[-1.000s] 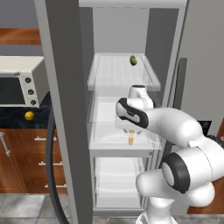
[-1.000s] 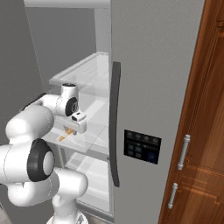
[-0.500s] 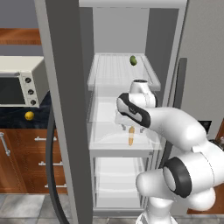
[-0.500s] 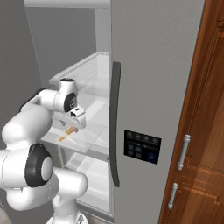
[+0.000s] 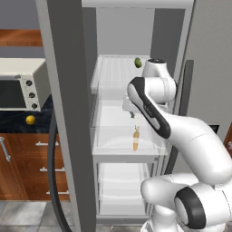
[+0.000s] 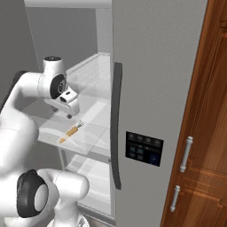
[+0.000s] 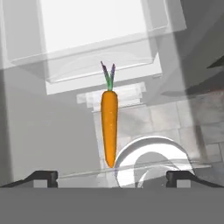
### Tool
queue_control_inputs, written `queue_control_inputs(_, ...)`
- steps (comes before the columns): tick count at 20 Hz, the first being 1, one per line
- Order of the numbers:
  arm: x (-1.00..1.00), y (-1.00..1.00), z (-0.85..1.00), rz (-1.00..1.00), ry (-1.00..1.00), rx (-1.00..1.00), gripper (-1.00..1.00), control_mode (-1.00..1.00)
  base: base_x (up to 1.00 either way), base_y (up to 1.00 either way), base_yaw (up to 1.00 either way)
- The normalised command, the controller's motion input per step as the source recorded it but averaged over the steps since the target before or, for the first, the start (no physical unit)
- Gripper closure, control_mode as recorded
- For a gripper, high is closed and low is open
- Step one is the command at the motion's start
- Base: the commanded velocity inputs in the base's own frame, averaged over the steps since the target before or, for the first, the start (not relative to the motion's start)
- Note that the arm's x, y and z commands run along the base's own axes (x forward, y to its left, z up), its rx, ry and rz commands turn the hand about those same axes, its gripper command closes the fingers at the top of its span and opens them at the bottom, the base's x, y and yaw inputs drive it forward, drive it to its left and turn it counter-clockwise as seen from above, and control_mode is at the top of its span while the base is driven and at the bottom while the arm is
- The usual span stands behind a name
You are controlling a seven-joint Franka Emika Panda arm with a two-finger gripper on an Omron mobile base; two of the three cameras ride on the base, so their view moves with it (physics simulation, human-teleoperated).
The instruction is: Place the carrot and lemon inside the fridge drawer. Close the drawer after placing the vegetables.
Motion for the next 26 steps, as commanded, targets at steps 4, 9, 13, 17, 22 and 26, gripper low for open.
queue_control_inputs(4, -0.85, -0.04, 0.88, 0.00, -0.25, 0.00, -1.00, -1.00, 0.00, 0.00, 0.00)
queue_control_inputs(9, -1.00, -0.24, 0.32, 0.00, -0.22, 0.00, -1.00, -1.00, 0.00, 0.00, 0.00)
queue_control_inputs(13, -0.85, -0.04, 0.01, 0.00, -0.12, 0.00, -1.00, -1.00, 0.00, 0.00, 0.00)
queue_control_inputs(17, -0.42, -0.10, -0.26, 0.00, -0.01, 0.00, -1.00, -1.00, 0.00, 0.00, 0.00)
queue_control_inputs(22, -0.02, 0.00, -0.32, 0.00, 0.03, 0.00, -1.00, -1.00, 0.00, 0.00, 0.00)
queue_control_inputs(26, 0.03, -0.04, -0.21, 0.00, 0.01, 0.00, -1.00, 1.00, -0.17, -0.06, 0.00)
